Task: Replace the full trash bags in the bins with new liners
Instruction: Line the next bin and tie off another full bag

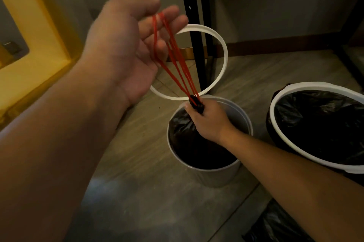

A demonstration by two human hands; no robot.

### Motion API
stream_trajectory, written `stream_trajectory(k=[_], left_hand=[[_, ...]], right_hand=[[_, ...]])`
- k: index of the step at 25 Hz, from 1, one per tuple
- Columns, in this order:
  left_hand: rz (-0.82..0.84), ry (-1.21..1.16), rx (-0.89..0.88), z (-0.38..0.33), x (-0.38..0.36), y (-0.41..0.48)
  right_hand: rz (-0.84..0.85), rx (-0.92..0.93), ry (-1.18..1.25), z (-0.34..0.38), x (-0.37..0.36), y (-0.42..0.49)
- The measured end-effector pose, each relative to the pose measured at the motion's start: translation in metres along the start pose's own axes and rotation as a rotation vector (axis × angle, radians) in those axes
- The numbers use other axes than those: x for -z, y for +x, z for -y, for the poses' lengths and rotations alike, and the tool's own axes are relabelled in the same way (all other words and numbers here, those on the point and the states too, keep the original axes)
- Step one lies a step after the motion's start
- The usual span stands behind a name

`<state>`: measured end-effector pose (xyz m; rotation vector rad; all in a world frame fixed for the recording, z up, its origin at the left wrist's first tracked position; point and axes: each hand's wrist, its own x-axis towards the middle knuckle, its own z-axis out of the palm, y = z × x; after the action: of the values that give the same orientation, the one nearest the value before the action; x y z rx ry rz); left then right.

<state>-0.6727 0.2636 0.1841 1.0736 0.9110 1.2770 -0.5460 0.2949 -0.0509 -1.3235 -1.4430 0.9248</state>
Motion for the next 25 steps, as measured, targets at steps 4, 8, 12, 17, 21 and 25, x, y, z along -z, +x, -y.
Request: stream_trajectory(k=[4, 8, 12, 17, 21, 25], left_hand=[[0.052, 0.125, -0.092, -0.01, 0.0, -0.002], [0.105, 0.186, -0.12, -0.011, 0.002, -0.006], [0.065, 0.257, -0.163, -0.006, 0.004, -0.004], [0.075, 0.356, -0.016, 0.018, 0.013, -0.005], [0.077, 0.328, 0.061, 0.03, 0.028, -0.003], [0.084, 0.391, 0.121, 0.039, 0.047, -0.004]], right_hand=[[0.03, -0.062, -0.053, -0.012, -0.004, -0.008], [0.014, -0.031, -0.109, -0.016, -0.002, -0.007], [0.179, -0.023, -0.123, -0.01, 0.015, -0.007], [0.07, 0.411, 0.042, 0.053, 0.052, -0.003], [0.105, 0.421, 0.037, 0.079, 0.051, -0.002], [0.218, 0.301, 0.114, 0.077, 0.066, -0.004]])
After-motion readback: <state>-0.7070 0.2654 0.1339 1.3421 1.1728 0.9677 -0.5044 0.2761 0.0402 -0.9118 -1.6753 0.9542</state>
